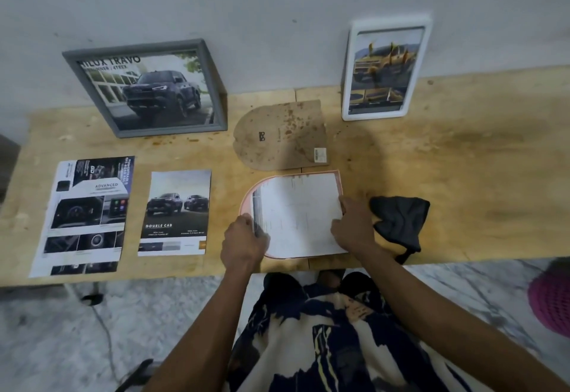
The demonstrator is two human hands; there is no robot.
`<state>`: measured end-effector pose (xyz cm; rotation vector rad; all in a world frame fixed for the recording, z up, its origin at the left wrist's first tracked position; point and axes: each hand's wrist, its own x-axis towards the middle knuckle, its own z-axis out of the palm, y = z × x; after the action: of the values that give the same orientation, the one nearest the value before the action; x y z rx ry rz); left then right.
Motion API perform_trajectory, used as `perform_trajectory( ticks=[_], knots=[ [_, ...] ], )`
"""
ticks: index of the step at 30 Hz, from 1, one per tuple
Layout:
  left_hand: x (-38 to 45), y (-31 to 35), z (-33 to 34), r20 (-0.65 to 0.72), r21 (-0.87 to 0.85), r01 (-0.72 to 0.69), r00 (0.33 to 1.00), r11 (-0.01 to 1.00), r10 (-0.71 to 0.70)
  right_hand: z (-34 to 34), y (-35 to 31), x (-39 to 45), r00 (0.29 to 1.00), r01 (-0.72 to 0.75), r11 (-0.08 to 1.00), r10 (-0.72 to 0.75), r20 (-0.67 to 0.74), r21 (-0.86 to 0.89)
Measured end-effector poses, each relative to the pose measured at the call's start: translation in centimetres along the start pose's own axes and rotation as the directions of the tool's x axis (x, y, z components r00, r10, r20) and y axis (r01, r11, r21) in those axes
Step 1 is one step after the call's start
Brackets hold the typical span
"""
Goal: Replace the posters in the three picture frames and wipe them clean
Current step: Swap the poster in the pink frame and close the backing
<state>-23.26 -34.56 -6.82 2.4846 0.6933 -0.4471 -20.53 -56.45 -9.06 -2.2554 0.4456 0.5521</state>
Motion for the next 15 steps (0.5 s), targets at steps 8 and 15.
perform_trajectory(
  ticks=[8,15],
  knots=[
    [-0.2,-1.2,0.2,0.064,0.23,-0.191,0.981,0.954,0.182,0.7,0.2,-2.1,0.994,0.107,0.893,-0.108,0.022,-0.436],
    [0.5,-2.0,-0.2,0.155,0.167,-0.255,0.961,0.952,0.23,2.2,0.4,-3.7,0.996,0.077,0.874,-0.048,0.073,-0.48]
  ],
)
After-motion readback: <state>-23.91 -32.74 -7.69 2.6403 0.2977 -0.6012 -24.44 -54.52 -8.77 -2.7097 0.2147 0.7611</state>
